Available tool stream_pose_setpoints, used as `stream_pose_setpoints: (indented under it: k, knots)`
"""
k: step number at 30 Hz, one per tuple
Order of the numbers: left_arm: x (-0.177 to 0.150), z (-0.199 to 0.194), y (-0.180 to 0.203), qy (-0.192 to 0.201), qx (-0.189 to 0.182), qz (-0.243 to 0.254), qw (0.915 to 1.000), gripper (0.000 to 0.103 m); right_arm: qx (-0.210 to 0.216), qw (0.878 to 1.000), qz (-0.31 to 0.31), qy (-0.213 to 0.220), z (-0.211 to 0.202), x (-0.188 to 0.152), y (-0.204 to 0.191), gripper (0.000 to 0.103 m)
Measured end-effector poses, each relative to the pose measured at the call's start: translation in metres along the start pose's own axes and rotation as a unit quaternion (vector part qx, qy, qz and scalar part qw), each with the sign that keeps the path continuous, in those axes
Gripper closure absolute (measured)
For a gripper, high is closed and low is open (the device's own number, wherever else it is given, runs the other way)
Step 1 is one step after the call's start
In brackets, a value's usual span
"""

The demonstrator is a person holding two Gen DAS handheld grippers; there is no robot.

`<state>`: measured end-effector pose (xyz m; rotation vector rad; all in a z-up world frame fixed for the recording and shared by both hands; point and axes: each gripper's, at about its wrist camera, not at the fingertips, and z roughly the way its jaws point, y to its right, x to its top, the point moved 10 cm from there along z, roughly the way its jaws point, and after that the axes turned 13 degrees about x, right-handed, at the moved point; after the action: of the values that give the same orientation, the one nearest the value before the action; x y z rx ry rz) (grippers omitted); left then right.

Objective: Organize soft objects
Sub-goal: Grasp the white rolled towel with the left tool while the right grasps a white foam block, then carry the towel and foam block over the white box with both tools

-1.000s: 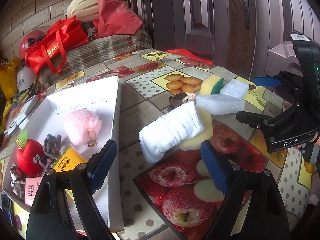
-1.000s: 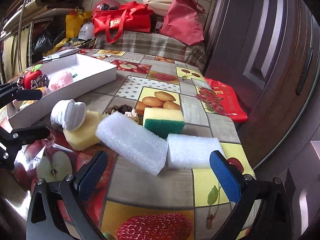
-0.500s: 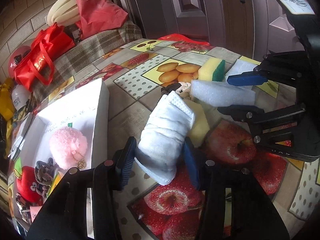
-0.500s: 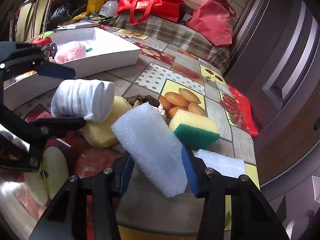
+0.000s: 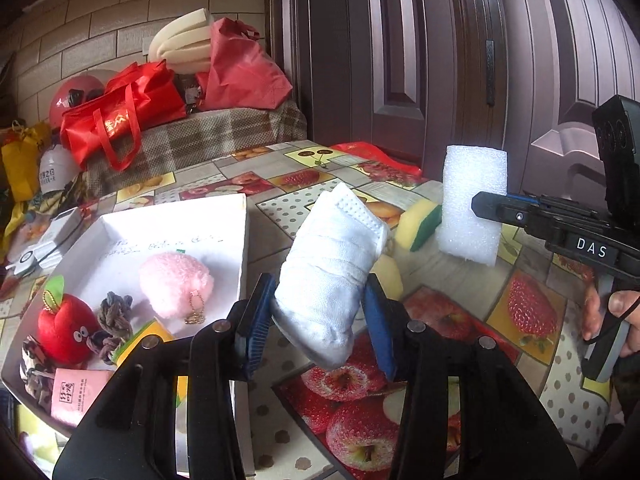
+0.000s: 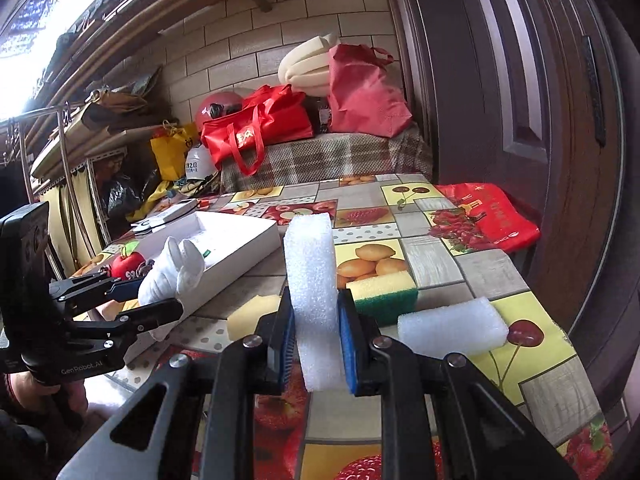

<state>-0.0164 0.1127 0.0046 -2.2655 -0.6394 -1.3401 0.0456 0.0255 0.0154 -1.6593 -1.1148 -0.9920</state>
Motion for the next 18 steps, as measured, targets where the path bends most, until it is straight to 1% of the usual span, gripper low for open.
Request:
stream_pose_setpoints:
  k: [6,10,15,18]
  knots:
    - [0.001,-0.003,-0.009,0.007,0.011,-0.014,0.9998,0.059,0.015,1.000,0.005,0.010,0.001,0.000,-0.015,0.084]
    - [0.002,-0.008,-0.014,0.019,0.016,-0.021,0.9995,0.059,0.021,1.000,0.007,0.023,0.003,0.003,-0.023,0.084]
    - [0.003,-0.010,-0.026,0.027,0.028,-0.033,0.9987,0.059,0.015,0.999,0.014,0.031,0.006,0.003,-0.028,0.084]
    - [0.003,-0.011,-0.034,0.032,0.036,-0.036,0.9982,0.059,0.011,0.999,0.008,0.030,0.008,0.003,-0.034,0.084]
